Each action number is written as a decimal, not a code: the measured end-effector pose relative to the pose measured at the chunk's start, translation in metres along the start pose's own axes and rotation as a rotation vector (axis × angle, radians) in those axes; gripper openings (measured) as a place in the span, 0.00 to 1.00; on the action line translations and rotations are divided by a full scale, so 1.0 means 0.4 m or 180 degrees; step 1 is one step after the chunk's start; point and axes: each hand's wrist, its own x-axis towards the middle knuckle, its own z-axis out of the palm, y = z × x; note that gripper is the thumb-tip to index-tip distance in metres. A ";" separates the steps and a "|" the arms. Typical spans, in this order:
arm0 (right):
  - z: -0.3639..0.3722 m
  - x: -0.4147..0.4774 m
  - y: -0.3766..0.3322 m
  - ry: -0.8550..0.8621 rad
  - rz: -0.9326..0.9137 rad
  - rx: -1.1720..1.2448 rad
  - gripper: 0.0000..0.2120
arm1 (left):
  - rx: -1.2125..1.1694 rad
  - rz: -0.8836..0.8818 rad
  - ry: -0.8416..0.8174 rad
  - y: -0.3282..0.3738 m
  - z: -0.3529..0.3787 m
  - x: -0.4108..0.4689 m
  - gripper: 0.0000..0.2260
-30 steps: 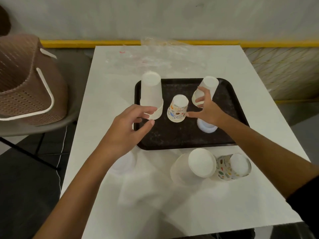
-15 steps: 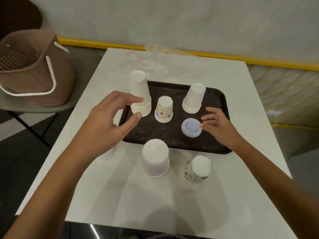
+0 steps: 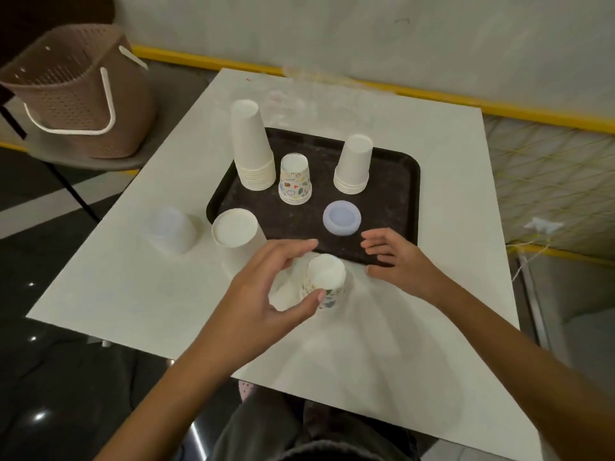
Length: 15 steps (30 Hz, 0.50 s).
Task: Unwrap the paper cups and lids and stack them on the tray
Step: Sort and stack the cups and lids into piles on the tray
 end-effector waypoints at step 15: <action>0.129 -0.018 0.009 -0.0426 -0.0005 -0.0220 0.39 | -0.0665 -0.1131 -0.0241 -0.152 0.136 0.052 0.34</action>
